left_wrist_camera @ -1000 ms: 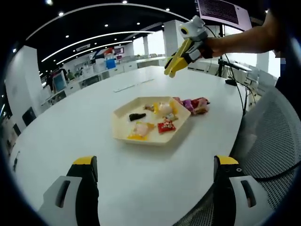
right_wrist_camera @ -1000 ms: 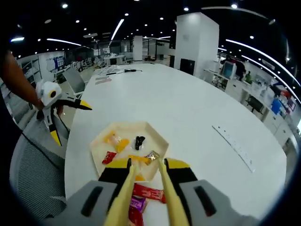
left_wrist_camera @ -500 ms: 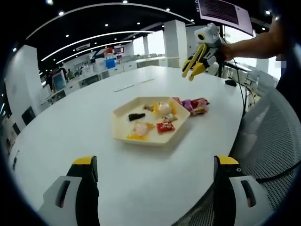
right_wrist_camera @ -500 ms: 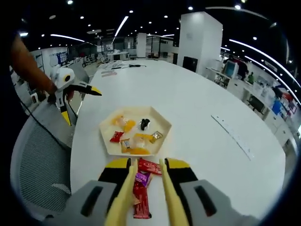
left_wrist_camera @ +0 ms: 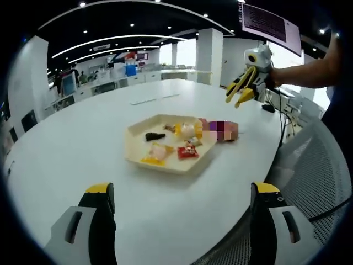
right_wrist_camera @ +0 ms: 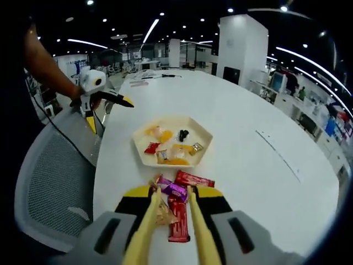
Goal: Place the target food into the container with the food tongs after gripping and lifting it, then release it inside without dropping or visibly crushing the food.
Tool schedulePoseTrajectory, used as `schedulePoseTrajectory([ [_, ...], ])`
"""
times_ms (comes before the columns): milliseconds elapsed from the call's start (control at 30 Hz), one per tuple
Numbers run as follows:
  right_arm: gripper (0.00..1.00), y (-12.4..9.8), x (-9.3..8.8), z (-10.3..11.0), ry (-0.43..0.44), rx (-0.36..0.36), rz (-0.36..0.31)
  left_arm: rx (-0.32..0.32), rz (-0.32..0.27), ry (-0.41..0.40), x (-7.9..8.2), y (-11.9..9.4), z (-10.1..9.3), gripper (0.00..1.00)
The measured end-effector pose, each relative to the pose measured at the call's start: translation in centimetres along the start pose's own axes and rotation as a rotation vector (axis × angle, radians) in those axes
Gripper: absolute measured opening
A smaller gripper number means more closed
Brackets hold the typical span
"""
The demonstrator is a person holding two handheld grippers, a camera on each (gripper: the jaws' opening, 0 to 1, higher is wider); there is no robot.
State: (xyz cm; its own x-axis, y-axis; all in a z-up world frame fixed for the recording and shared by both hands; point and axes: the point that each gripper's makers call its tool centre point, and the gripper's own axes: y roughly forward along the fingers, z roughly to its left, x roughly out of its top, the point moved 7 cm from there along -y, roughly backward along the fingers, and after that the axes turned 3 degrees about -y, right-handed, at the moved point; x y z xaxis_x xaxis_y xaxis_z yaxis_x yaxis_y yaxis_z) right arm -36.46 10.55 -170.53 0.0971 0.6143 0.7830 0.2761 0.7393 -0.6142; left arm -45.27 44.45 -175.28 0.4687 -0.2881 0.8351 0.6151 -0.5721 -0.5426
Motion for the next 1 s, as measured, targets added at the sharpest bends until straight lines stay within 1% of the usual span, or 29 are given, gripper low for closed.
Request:
schedulePoseTrajectory([
  [100,0.28,0.0,-0.5,0.3,-0.008,0.005,0.004,0.004,-0.017,0.011,0.3,-0.1,-0.2,0.99],
  [267,0.28,0.0,-1.1,0.6,-0.011,0.007,0.003,0.005,-0.011,0.021,0.5,-0.1,-0.5,0.99],
  [367,0.28,0.2,-1.5,1.0,-0.016,0.015,0.006,0.021,-0.011,-0.008,0.4,-0.1,-0.2,0.99],
  [433,0.28,0.3,-1.8,1.1,-0.02,0.022,0.01,0.036,-0.024,-0.049,0.7,-0.1,-0.1,1.0],
  [467,0.28,0.4,-1.9,1.3,-0.021,0.026,0.013,0.035,-0.032,-0.056,0.8,-0.2,-0.1,1.0],
  [533,0.28,0.7,-2.2,1.4,-0.027,0.034,0.016,0.041,-0.037,-0.034,0.9,-0.2,-0.2,0.99],
  [667,0.28,1.4,-2.5,1.9,-0.054,0.057,0.036,0.041,-0.024,-0.02,0.7,-0.1,-0.1,0.99],
  [733,0.27,1.9,-2.6,1.9,-0.045,0.076,0.042,0.045,-0.018,-0.023,0.6,-0.1,0.0,1.0],
  [1000,0.28,3.3,-2.8,2.1,-0.051,0.1,0.048,0.055,-0.024,-0.031,0.7,-0.2,0.0,1.0],
])
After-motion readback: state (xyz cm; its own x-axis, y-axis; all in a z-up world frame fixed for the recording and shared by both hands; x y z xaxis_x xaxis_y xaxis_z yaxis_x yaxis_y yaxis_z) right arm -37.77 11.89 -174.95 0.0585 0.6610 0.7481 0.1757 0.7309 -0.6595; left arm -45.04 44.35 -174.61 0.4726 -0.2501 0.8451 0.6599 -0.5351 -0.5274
